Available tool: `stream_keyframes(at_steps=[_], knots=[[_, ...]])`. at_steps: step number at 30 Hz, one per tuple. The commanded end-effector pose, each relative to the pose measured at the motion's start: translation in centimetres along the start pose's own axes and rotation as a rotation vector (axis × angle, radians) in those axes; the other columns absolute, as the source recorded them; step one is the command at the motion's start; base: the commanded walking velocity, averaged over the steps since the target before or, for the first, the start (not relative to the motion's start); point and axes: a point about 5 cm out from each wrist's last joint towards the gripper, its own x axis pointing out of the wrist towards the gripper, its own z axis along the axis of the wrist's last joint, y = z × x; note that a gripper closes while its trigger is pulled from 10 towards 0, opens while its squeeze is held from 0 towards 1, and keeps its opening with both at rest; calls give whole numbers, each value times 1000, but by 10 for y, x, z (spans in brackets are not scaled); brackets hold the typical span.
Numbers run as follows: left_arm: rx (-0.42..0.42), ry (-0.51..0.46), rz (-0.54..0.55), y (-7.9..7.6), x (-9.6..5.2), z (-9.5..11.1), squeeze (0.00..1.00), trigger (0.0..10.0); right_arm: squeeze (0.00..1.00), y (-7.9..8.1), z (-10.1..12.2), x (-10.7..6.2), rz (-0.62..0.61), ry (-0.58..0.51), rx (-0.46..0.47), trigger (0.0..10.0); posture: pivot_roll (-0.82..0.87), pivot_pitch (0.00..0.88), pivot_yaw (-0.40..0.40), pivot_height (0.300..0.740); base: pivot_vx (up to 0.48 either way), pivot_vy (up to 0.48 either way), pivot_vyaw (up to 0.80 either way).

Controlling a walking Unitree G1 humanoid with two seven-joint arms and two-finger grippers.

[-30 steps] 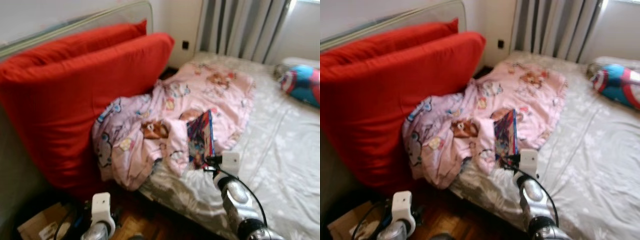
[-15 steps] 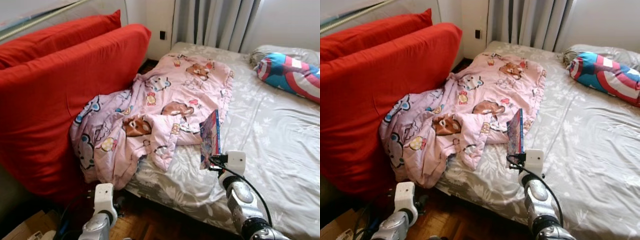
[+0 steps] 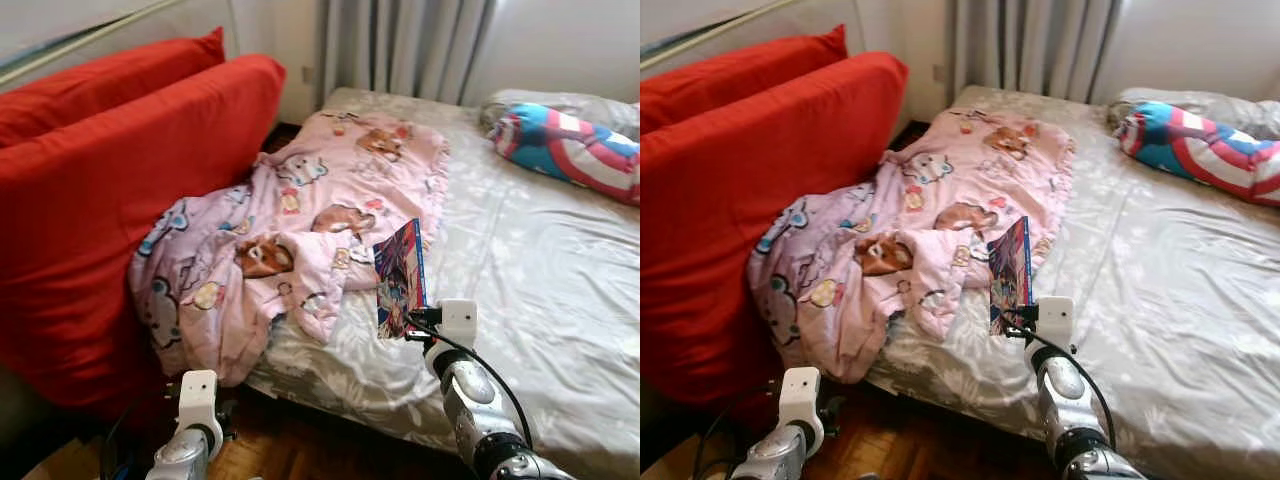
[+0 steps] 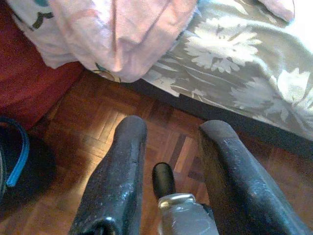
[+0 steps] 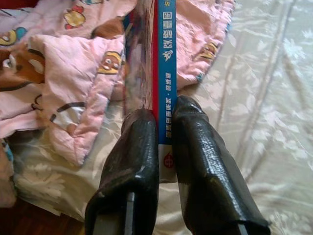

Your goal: Clean up the room

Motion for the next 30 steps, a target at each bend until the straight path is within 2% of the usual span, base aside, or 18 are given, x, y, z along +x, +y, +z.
stream_keyframes(at_steps=[1, 7, 11, 12, 15, 16, 19, 25, 30], knots=[[17, 70, 1, 0, -3, -15, 0, 10000, 0, -2, 4, 1, -3, -11, -11, 10000, -22, 42, -43, 730, 0, 0, -663], [-1, 96, 3, -4, -5, -24, 0, 10000, 0, -12, -22, -8, -24, 130, -5, 10000, -36, 25, -41, 730, 0, 0, 0], [-14, 114, 12, -5, -7, -29, 0, 10000, 0, -29, -65, -32, -80, 336, -9, 10000, -26, 15, -42, 730, 0, 0, 0], [-15, 123, 18, -4, -8, -32, 0, 10000, 0, -41, -86, -50, -143, 436, -22, 10000, -26, 12, -43, 730, 0, 0, 0], [-16, 126, 20, -3, -8, -33, 0, 10000, 0, -44, -93, -56, -166, 462, -17, 10000, -23, 5, -43, 730, 0, 0, 0], [-18, 130, 24, -2, -9, -35, 0, 10000, 0, -48, -100, -63, -191, 483, -13, 10000, -22, 4, -41, 730, 0, 0, 0], [-18, 136, 28, -1, -10, -37, 0, 10000, 0, -48, -103, -66, -196, 482, -17, 10000, -24, 4, -35, 730, 0, 0, 0], [-5, 148, 27, 0, -11, -40, 0, 10000, 0, -46, -97, -62, -202, 419, -23, 10000, -38, 13, -26, 730, 0, 0, 0], [-1, 153, 25, -1, -11, -41, 0, 10000, 0, -39, -93, -58, -161, 392, -78, 10000, -29, 27, -26, 730, 0, 0, 0]])
